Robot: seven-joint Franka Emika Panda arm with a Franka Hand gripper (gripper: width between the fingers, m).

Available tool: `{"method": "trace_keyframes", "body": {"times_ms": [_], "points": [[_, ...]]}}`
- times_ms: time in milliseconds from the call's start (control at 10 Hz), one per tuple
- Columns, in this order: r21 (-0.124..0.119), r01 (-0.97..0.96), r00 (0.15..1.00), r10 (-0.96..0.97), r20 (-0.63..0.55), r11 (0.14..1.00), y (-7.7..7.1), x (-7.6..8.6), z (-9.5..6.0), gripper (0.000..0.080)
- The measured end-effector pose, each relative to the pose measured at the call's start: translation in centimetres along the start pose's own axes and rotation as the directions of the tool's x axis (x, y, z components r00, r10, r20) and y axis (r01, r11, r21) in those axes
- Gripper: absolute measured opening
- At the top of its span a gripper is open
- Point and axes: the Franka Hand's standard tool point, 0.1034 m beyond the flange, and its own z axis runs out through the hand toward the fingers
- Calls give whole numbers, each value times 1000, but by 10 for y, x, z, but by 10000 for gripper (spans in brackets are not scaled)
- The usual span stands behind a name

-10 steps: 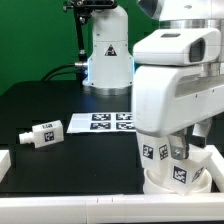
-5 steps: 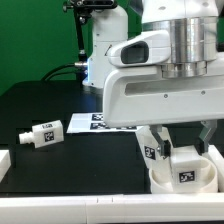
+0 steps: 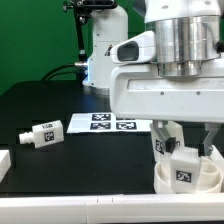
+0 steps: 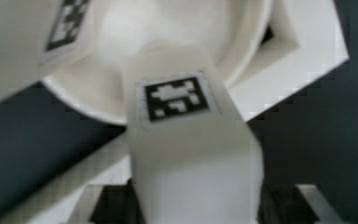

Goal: Assemble stool

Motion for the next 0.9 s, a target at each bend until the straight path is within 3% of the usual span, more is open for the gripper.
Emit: {"method": "trace_keyframes", "body": {"times_ms": [200,600,700,800,900], "points": [[57,-226,973,228,-40,973,-9,-1,2,321],[66,-316,947,319,-33,946,-11,-3,2,311],[44,-240,970,241,-25,970,-10,-5,2,294],[14,-158,987,158,10,987,-12,-8,-1,454],[4,-35,999,35,37,999,-18,-9,-7,578]]}}
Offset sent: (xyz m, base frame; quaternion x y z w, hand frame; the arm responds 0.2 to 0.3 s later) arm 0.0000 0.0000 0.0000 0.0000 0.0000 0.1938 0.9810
